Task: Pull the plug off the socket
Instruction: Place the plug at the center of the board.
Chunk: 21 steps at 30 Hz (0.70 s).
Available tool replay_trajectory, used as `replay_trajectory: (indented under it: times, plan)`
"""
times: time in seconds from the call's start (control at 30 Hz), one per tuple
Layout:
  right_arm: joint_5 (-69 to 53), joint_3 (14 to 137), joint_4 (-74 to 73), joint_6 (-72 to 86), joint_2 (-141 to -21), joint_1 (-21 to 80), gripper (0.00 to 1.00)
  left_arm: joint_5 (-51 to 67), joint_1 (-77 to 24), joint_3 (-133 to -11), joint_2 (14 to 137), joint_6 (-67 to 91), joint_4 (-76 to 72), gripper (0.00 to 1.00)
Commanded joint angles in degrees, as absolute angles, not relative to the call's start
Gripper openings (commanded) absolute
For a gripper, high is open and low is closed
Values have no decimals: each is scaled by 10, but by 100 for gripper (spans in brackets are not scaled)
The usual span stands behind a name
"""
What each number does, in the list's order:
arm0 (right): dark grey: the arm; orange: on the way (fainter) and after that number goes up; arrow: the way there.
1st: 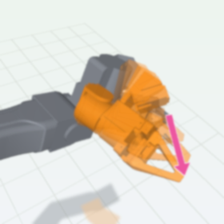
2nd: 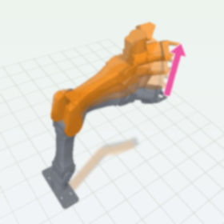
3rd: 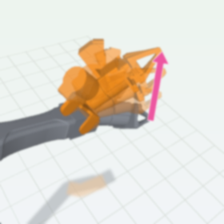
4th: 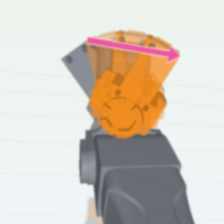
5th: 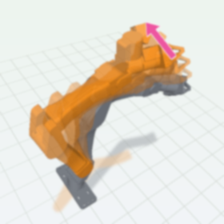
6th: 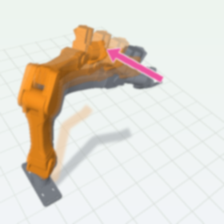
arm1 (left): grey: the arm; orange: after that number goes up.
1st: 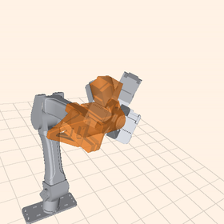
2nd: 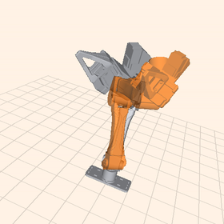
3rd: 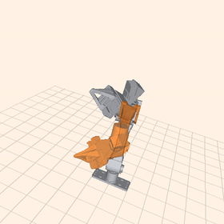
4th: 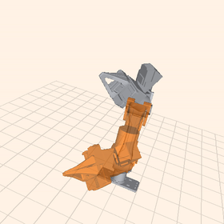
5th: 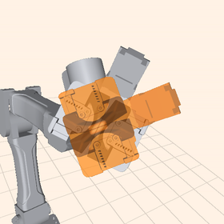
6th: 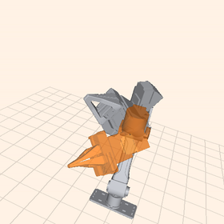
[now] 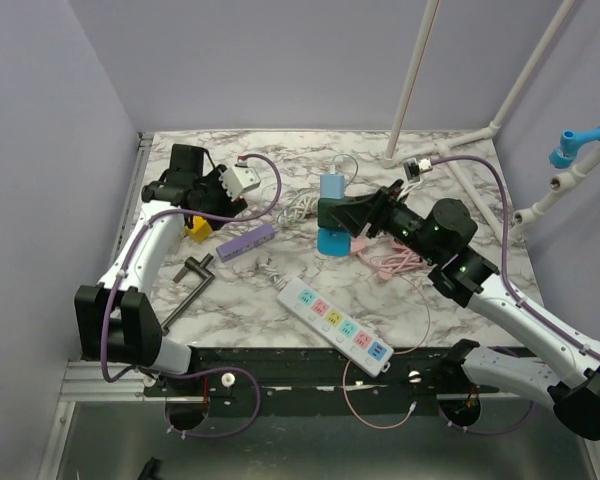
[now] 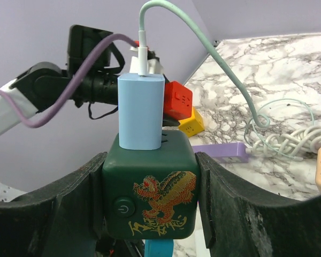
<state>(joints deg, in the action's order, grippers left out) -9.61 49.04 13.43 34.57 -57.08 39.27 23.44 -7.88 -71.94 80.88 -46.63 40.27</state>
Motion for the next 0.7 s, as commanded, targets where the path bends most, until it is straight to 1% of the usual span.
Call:
replay_trajectory:
  times: [0.0,0.03,0.1,0.27,0.3,0.33,0.47,0.5,0.57,0.6,0.63,0.67]
  plan:
    - [-94,490,139,350,-557,390,1,150,-76,-734,860,-420,374,0]
    - [-97,485,140,354,-556,390,1,142,-76,-745,878,-415,375,0]
    - [-101,475,143,358,-555,390,1,127,-77,-775,929,-398,380,5]
    - [-107,454,152,370,-553,391,1,99,-77,-846,1019,-369,378,4]
    - [-110,452,153,373,-554,390,1,96,-77,-859,1034,-363,379,2]
    - [-113,448,155,376,-554,390,1,91,-78,-866,1045,-359,375,0]
    - [-129,448,161,377,-561,391,1,98,-80,-857,1065,-348,359,1]
    - [-131,450,160,378,-562,391,1,105,-81,-849,1065,-345,354,5]
    - [-132,452,161,380,-563,390,1,113,-85,-825,1060,-346,337,27]
    - [-135,453,162,380,-564,390,1,116,-88,-812,1057,-350,329,39]
    - [-138,455,163,380,-565,390,1,117,-92,-802,1054,-354,321,47]
    - [-140,457,164,380,-567,390,1,121,-94,-794,1050,-357,316,51]
